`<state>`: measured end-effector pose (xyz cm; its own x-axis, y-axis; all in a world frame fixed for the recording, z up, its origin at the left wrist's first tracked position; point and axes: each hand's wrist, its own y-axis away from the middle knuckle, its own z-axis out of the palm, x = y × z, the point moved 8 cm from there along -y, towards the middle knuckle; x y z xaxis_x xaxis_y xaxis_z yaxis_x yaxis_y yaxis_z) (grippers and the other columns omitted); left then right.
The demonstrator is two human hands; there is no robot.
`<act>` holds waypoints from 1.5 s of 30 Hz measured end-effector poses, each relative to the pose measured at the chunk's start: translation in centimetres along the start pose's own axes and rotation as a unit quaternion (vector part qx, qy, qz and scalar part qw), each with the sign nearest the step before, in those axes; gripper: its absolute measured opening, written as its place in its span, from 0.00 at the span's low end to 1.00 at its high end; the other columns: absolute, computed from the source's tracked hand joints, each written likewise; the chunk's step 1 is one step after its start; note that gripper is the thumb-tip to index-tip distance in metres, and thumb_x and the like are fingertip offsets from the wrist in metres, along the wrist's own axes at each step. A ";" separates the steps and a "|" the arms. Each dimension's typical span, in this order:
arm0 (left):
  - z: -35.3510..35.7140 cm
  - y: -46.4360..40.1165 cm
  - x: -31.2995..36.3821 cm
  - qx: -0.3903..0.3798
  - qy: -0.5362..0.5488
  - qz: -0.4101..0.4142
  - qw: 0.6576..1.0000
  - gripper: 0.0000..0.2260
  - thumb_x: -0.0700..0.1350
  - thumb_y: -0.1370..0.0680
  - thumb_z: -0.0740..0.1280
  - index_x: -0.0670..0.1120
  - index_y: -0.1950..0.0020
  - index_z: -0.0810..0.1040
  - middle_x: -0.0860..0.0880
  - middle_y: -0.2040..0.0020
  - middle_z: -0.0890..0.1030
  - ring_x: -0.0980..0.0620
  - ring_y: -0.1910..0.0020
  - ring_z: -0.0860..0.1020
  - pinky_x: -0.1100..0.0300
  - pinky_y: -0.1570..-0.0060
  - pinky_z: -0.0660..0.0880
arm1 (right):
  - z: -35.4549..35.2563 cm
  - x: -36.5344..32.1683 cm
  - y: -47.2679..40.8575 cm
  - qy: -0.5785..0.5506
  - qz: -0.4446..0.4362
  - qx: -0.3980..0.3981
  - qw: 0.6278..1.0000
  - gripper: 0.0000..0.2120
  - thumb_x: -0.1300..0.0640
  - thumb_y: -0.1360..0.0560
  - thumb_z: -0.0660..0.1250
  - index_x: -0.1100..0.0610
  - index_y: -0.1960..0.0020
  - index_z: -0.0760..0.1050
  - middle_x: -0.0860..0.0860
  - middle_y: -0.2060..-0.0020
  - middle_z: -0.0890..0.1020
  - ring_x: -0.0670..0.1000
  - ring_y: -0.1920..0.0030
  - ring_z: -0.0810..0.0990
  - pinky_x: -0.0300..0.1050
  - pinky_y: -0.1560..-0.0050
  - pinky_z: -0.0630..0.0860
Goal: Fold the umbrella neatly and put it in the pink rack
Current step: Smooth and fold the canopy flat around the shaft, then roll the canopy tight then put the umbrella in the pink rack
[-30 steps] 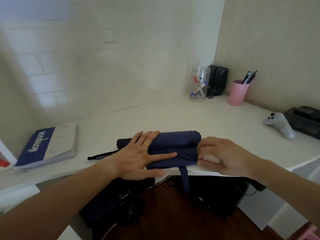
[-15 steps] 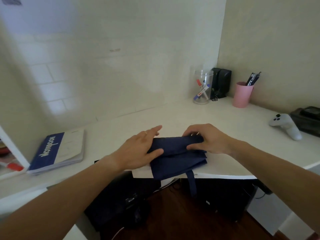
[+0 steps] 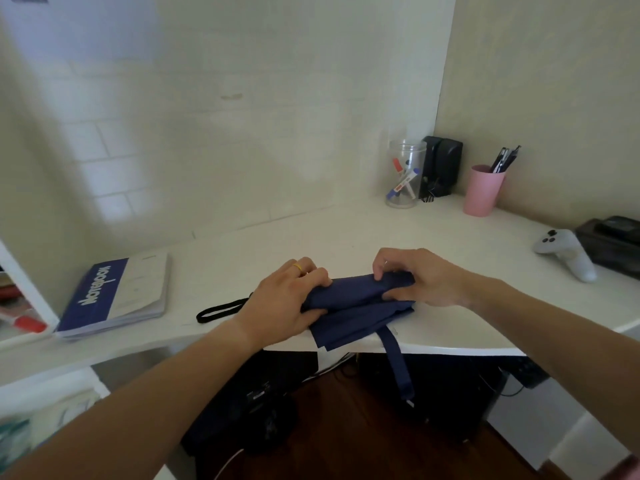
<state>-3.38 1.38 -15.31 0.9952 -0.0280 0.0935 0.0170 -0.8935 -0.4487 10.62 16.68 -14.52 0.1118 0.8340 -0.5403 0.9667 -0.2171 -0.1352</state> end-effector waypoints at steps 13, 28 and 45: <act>0.5 1.4 1.6 0.024 0.082 0.005 0.996 0.10 0.45 0.24 0.73 0.52 0.45 0.78 0.52 0.45 0.77 0.52 0.49 0.76 0.61 0.50 0.73 | -0.9 0.6 1.7 0.042 0.060 -0.012 0.997 0.16 0.53 0.24 0.73 0.46 0.37 0.79 0.41 0.44 0.85 0.41 0.44 0.82 0.42 0.39 0.76; 2.2 -0.1 0.7 -0.087 0.103 -0.126 0.983 0.20 0.67 0.22 0.61 0.67 0.31 0.72 0.58 0.42 0.80 0.55 0.43 0.77 0.48 0.43 0.76 | 2.8 -4.6 9.1 0.271 0.021 0.273 0.923 0.25 0.42 0.30 0.74 0.55 0.39 0.80 0.51 0.41 0.81 0.55 0.40 0.77 0.54 0.44 0.78; 0.7 -1.9 4.2 0.017 -0.023 -0.059 0.998 0.20 0.62 0.22 0.66 0.58 0.31 0.76 0.52 0.45 0.80 0.50 0.45 0.77 0.51 0.49 0.76 | 8.9 -7.2 10.6 0.284 0.022 0.281 0.916 0.21 0.62 0.40 0.82 0.56 0.48 0.86 0.50 0.57 0.83 0.50 0.60 0.81 0.41 0.61 0.78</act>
<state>0.84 3.28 -14.71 0.9895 0.0973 0.1068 0.1362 -0.8738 -0.4667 17.98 3.91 -19.46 0.4049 0.9126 -0.0573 0.7047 -0.3514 -0.6164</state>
